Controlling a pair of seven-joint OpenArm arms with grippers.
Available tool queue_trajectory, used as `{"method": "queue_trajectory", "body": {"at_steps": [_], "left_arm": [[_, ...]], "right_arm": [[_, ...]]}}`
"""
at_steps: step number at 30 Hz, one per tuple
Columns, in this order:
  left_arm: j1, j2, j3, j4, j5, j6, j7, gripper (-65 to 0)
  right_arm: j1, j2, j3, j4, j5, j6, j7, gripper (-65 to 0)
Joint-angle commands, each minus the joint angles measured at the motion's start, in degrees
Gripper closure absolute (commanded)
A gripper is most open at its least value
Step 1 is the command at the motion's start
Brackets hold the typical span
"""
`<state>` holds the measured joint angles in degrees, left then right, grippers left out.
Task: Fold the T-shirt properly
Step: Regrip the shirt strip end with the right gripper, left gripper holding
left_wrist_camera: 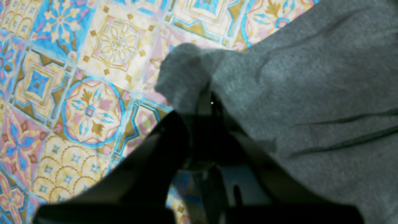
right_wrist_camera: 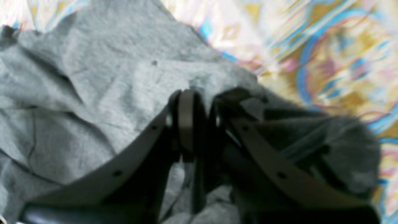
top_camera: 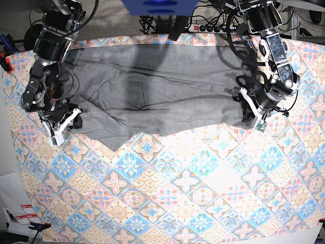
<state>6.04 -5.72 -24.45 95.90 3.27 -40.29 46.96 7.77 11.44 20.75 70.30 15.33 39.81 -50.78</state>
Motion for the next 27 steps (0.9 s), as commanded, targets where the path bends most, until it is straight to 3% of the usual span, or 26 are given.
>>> {"method": "queue_trajectory", "body": {"at_steps": [1,8,13,20,27], "left_arm": [[-0.6,-0.5,0.0,1.0,-0.4,0.3,-1.1,0.0],[-0.8,-0.4,0.0,1.0,-0.4,0.3,-1.0,0.0],[-0.8,-0.4,0.0,1.0,-0.4,0.3,-1.1,0.0],[-0.8,-0.4,0.0,1.0,-0.4,0.3,-1.0,0.0],[-0.7,-0.4,0.0,1.0,-0.4,0.3,-1.0,0.0]], "right_arm": [[1.0,0.9,0.1,1.8,1.0,0.2,1.0,-6.8],[0.9,1.0,0.0,4.7,-5.5,0.2,0.9,-6.4],[1.0,0.8,0.0,4.4,-5.8,0.2,0.4,-7.2],[1.0,0.8,0.0,4.6,-5.8,0.2,0.7,-18.2],[1.0,0.8,-0.2,4.6,-5.8,0.2,0.8,-14.8]]}}
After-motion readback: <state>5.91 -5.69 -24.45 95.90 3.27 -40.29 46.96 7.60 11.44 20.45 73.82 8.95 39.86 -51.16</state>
